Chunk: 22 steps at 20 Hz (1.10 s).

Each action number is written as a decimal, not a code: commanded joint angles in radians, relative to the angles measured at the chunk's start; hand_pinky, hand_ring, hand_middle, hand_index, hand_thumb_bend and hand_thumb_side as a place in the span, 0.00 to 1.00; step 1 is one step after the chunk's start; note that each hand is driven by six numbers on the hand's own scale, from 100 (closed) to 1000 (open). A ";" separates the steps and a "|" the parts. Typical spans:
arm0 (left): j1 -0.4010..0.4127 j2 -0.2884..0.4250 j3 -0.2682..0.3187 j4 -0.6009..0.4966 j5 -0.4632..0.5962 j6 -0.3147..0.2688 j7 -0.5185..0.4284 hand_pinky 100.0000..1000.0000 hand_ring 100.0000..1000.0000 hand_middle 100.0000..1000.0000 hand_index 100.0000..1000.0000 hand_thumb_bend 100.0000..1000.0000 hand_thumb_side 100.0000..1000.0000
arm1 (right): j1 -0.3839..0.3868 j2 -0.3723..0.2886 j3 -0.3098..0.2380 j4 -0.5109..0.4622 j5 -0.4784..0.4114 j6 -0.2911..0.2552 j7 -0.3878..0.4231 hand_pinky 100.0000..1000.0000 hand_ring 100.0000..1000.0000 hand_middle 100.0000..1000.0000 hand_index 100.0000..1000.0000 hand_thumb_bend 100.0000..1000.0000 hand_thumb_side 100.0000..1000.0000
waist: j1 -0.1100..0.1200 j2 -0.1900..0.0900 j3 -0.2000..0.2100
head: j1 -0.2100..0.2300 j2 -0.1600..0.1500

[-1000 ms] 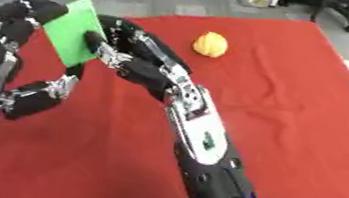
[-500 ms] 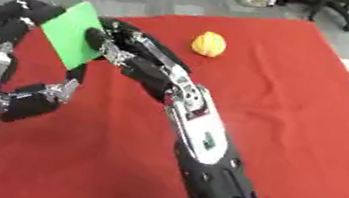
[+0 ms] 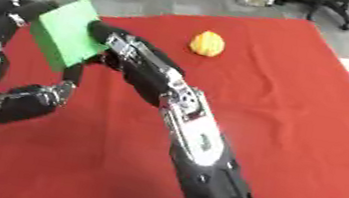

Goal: Pick up the objects with one hand, pass them to the other hand, and then place them into the box on the other side of the table.

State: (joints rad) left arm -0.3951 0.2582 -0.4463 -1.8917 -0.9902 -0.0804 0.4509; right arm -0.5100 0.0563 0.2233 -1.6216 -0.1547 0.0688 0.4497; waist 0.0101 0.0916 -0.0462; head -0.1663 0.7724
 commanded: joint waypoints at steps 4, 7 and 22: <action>0.012 0.010 0.001 -0.046 -0.005 -0.016 -0.001 0.63 0.53 0.52 0.59 0.00 0.36 | -0.003 -0.008 -0.036 -0.010 -0.035 0.005 -0.028 0.80 0.83 0.65 0.72 0.03 0.84 | -0.007 -0.009 0.000 | -0.011 -0.002; 0.028 0.013 0.000 -0.053 -0.015 -0.020 -0.003 0.63 0.53 0.52 0.59 0.00 0.36 | 0.001 -0.007 -0.046 -0.021 -0.043 0.006 -0.044 0.80 0.84 0.68 0.74 0.02 0.86 | -0.007 -0.009 -0.001 | -0.014 -0.002; 0.093 0.013 -0.017 -0.106 -0.058 -0.055 0.030 0.62 0.53 0.52 0.60 0.00 0.33 | -0.014 0.033 -0.121 -0.087 -0.067 0.016 -0.210 0.81 0.84 0.71 0.77 0.01 0.87 | -0.006 -0.009 -0.008 | -0.017 -0.002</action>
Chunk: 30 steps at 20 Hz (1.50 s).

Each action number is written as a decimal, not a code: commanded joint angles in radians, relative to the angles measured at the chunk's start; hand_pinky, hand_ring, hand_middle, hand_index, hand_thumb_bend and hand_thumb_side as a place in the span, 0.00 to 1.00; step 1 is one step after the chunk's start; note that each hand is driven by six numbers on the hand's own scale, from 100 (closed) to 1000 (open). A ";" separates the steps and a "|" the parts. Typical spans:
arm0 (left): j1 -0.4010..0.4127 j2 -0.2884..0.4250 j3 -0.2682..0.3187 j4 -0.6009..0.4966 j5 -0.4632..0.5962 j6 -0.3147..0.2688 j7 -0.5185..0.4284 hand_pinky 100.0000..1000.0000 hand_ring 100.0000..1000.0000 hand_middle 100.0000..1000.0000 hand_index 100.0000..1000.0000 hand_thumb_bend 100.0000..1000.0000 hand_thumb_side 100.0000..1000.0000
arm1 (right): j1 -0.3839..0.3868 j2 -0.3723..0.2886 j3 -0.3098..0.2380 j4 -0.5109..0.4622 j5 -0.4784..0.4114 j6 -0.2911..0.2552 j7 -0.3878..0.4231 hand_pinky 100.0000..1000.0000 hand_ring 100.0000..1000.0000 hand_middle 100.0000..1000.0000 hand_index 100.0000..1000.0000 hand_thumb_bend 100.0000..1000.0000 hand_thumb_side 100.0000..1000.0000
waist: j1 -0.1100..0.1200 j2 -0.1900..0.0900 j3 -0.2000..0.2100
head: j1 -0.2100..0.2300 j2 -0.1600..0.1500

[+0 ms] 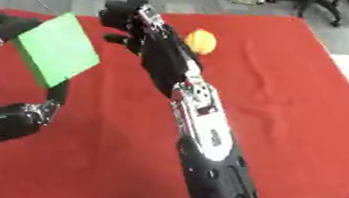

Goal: Pick up the objects with one hand, pass them to the other hand, and then place them into the box on the other side of the table.

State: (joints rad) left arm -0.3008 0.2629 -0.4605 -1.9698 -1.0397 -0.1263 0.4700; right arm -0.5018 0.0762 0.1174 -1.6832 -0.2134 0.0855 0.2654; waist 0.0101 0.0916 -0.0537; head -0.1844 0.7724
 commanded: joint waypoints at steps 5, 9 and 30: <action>0.033 0.008 0.000 -0.030 -0.030 -0.022 0.052 0.62 0.53 0.52 0.60 0.00 0.32 | -0.039 0.020 -0.079 -0.066 0.014 -0.028 -0.091 0.81 0.83 0.71 0.77 0.01 0.85 | -0.001 -0.010 0.001 | 0.021 -0.002; 0.072 0.014 0.021 -0.030 -0.058 -0.023 0.096 0.62 0.53 0.52 0.60 0.00 0.30 | -0.041 0.015 -0.152 -0.120 0.069 -0.046 -0.168 0.81 0.82 0.70 0.77 0.01 0.83 | 0.004 -0.010 0.002 | 0.054 -0.002; 0.268 0.318 0.476 -0.009 0.090 0.618 -0.186 0.66 0.61 0.59 0.66 0.00 0.08 | 0.141 -0.066 -0.331 -0.261 0.328 -0.070 -0.115 0.81 0.83 0.69 0.74 0.00 0.78 | 0.052 -0.006 -0.015 | 0.413 -0.002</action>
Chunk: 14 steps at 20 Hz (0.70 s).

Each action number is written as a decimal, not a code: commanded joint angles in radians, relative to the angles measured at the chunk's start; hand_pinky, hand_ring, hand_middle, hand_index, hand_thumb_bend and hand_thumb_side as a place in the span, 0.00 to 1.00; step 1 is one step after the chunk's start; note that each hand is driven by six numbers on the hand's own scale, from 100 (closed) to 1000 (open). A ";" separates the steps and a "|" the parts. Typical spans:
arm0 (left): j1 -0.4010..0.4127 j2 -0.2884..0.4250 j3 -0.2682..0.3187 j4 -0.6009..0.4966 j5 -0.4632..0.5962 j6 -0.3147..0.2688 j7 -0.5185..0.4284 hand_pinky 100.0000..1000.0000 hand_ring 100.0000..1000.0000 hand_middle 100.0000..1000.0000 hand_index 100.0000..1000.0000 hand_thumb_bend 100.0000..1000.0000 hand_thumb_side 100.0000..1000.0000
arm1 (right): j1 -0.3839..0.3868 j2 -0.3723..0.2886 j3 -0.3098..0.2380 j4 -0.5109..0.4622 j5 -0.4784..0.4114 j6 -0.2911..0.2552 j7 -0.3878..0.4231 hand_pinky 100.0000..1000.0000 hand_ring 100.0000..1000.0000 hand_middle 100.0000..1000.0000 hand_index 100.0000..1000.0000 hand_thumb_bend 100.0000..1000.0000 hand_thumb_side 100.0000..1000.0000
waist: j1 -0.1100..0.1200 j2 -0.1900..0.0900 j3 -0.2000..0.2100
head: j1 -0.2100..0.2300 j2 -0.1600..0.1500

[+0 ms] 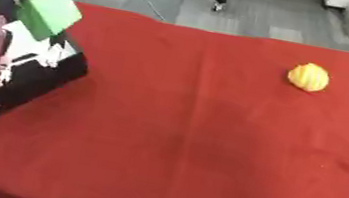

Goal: Pick up the objects with one hand, pass them to the other hand, and then place them into the box on the other side of the table.

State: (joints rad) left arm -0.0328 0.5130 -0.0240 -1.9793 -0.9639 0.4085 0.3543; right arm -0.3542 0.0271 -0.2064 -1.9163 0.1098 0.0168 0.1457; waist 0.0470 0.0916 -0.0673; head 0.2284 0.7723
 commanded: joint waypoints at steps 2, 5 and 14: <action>-0.003 0.103 0.049 0.054 0.029 0.135 -0.141 0.67 0.61 0.60 0.67 0.00 0.08 | -0.003 -0.017 -0.007 -0.032 0.003 -0.002 0.006 0.81 0.83 0.69 0.74 0.00 0.78 | 0.019 -0.006 -0.005 | -0.005 -0.002; -0.022 0.147 0.049 0.163 0.051 0.168 -0.281 0.75 0.72 0.72 0.81 0.10 0.30 | 0.001 -0.018 -0.005 -0.032 0.002 -0.002 0.012 0.81 0.83 0.69 0.74 0.00 0.78 | 0.021 -0.007 -0.012 | -0.005 -0.002; -0.079 0.186 0.091 0.225 -0.047 0.233 -0.581 0.84 0.87 0.95 0.99 0.71 0.96 | 0.008 -0.020 -0.008 -0.028 0.003 -0.004 0.017 0.81 0.83 0.69 0.73 0.00 0.78 | 0.022 -0.009 -0.015 | -0.017 -0.002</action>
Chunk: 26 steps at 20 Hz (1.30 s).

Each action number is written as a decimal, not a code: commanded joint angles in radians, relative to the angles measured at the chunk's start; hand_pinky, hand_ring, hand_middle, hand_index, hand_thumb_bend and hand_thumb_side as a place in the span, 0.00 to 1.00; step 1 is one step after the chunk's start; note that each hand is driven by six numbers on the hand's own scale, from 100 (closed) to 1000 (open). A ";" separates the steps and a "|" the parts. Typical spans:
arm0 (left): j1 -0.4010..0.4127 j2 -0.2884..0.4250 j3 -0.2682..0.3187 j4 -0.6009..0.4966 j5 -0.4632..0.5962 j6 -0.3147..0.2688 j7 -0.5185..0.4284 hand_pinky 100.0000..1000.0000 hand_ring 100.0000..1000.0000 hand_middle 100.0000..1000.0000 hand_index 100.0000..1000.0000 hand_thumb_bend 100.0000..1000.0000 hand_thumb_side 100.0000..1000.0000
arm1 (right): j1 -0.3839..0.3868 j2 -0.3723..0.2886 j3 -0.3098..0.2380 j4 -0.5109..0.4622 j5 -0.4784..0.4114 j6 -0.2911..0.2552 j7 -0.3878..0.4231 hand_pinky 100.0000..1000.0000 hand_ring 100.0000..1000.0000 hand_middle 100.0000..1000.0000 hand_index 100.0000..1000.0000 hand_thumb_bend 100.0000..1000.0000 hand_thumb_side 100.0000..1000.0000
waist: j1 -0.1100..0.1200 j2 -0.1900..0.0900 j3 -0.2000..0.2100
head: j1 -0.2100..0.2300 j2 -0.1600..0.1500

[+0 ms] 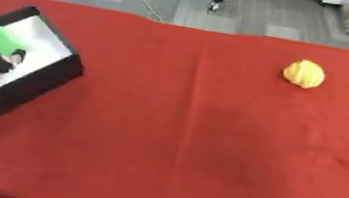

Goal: Pick up the objects with one hand, pass them to the other hand, and then place them into the box on the other side of the table.

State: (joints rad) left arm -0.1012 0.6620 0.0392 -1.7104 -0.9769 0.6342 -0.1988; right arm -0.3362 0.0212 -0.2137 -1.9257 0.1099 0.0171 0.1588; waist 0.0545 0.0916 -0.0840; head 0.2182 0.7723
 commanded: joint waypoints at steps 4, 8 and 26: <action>0.008 0.012 0.058 -0.171 -0.096 0.028 -0.015 0.82 0.87 0.96 0.98 0.68 0.95 | -0.009 -0.014 -0.003 -0.017 0.006 -0.003 0.005 0.81 0.83 0.69 0.73 0.00 0.77 | 0.014 -0.010 0.008 | -0.024 -0.002; -0.006 -0.071 0.059 -0.282 0.068 -0.071 0.237 0.77 0.86 0.90 0.90 0.29 0.77 | -0.017 -0.024 -0.010 0.003 0.022 -0.002 0.008 0.81 0.84 0.70 0.76 0.00 0.72 | 0.009 -0.014 0.018 | -0.061 -0.002; -0.097 -0.444 -0.223 -0.290 0.908 -0.788 0.412 0.69 0.80 0.84 0.84 0.22 0.73 | -0.517 -0.244 0.034 0.919 0.734 -0.072 -0.068 0.87 1.00 0.97 0.93 0.02 0.57 | -0.007 -0.028 0.089 | -0.401 -0.002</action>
State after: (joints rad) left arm -0.1861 0.2162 -0.1713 -1.9809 -0.0932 -0.1373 0.2395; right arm -0.8254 -0.1993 -0.1825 -1.0656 0.7970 -0.0508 0.1001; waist 0.0538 0.0903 0.0066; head -0.1688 0.7725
